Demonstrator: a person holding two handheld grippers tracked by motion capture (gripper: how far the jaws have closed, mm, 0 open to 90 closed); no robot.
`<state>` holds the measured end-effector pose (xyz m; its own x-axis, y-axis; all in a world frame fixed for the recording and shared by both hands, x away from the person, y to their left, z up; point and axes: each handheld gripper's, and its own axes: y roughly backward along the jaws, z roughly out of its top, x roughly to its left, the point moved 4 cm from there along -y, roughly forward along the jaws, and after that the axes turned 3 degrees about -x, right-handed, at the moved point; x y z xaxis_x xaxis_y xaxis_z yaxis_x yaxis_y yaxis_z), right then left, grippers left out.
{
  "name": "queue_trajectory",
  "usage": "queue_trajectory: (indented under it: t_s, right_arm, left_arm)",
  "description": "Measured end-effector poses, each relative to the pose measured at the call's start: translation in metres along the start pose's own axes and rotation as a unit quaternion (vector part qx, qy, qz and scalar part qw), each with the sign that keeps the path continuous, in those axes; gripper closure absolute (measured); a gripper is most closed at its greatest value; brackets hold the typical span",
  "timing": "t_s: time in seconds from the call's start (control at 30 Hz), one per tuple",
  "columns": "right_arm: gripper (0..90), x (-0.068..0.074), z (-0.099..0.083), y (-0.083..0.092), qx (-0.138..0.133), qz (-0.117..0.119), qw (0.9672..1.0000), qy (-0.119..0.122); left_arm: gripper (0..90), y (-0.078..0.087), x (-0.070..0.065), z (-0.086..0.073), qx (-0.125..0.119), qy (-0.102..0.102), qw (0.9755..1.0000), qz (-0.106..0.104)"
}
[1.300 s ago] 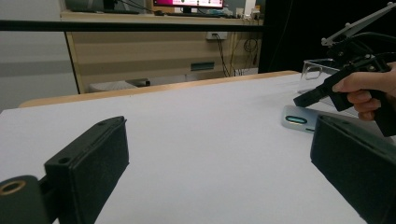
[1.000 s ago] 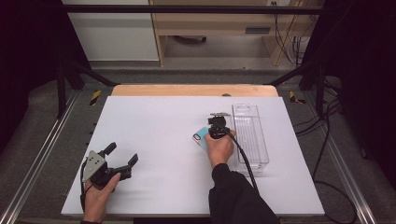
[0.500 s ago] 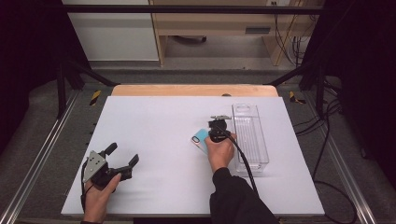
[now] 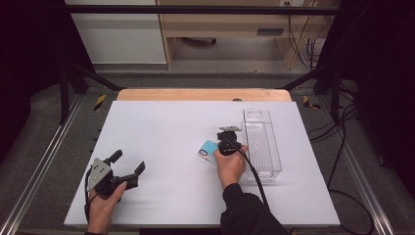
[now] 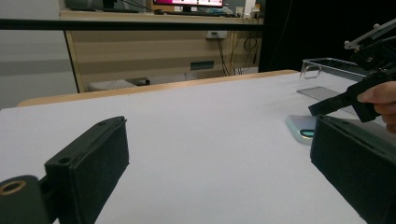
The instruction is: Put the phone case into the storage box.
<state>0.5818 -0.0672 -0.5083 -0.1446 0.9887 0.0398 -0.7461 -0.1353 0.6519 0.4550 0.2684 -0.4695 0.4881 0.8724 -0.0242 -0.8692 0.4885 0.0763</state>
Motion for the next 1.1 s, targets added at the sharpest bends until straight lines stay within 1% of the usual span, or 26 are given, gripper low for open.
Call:
queue_trajectory:
  t_s: [0.17, 0.2, 0.27, 0.33, 0.37, 0.4, 0.53, 0.6, 0.73, 0.77, 0.83, 0.93, 0.97, 1.07, 1.1]
  right_arm:
    - [90.0, 0.002, -0.005, 0.005, 0.000, -0.004, 1.0000, 0.006]
    - [90.0, 0.002, -0.005, 0.006, 0.000, -0.003, 1.0000, 0.003]
    - [90.0, 0.003, -0.008, 0.008, -0.001, -0.004, 1.0000, 0.007]
    - [90.0, 0.004, -0.009, 0.010, -0.001, -0.003, 1.0000, 0.006]
    - [90.0, 0.005, -0.012, 0.013, -0.003, -0.004, 0.9999, 0.013]
    - [90.0, 0.005, -0.012, 0.013, -0.003, -0.004, 0.9999, 0.013]
    - [90.0, 0.007, -0.019, 0.020, -0.006, -0.001, 0.9999, 0.009]
    - [90.0, 0.009, -0.022, 0.023, -0.007, -0.001, 0.9998, 0.016]
    - [90.0, 0.013, -0.027, 0.028, -0.010, 0.001, 0.9998, 0.018]
    - [90.0, 0.014, -0.031, 0.031, -0.012, 0.005, 0.9997, 0.019]
    - [90.0, 0.015, -0.032, 0.033, -0.012, 0.006, 0.9998, 0.018]
    - [90.0, 0.016, -0.039, 0.040, -0.016, 0.014, 0.9997, 0.013]
    - [90.0, 0.016, -0.041, 0.041, -0.017, 0.015, 0.9996, 0.016]
    - [90.0, 0.016, -0.044, 0.045, -0.017, 0.022, 0.9996, 0.010]
    - [90.0, 0.015, -0.047, 0.048, -0.018, 0.025, 0.9995, 0.007]
  left_arm:
    - [4.0, 0.000, 0.000, 0.000, 0.000, 0.000, 1.0000, -0.001]
    - [4.0, 0.000, 0.000, 0.000, 0.000, 0.000, 1.0000, -0.001]
    - [4.0, 0.000, -0.001, 0.000, 0.000, 0.000, 1.0000, -0.001]
    - [4.0, 0.000, -0.001, 0.000, 0.000, 0.000, 1.0000, -0.002]
    - [4.0, 0.000, -0.001, 0.001, 0.000, -0.001, 1.0000, -0.002]
    - [4.0, 0.000, -0.001, 0.001, -0.001, -0.001, 1.0000, -0.002]
    - [4.0, 0.000, -0.001, 0.001, -0.001, -0.001, 1.0000, -0.002]
    - [4.0, 0.000, -0.001, 0.001, -0.001, -0.002, 1.0000, -0.002]
    - [4.0, -0.001, -0.002, 0.001, -0.001, -0.003, 1.0000, -0.003]
    - [4.0, -0.001, -0.002, 0.001, 0.000, -0.003, 1.0000, -0.003]
    - [4.0, -0.001, -0.002, 0.001, -0.001, -0.003, 1.0000, -0.004]
    - [4.0, -0.001, -0.003, 0.001, 0.000, -0.004, 1.0000, -0.004]
    - [4.0, -0.001, -0.003, 0.001, 0.000, -0.004, 1.0000, -0.004]
    - [4.0, -0.002, -0.004, 0.001, 0.001, -0.006, 1.0000, -0.005]
    - [4.0, -0.002, -0.005, 0.001, 0.002, -0.007, 1.0000, -0.006]
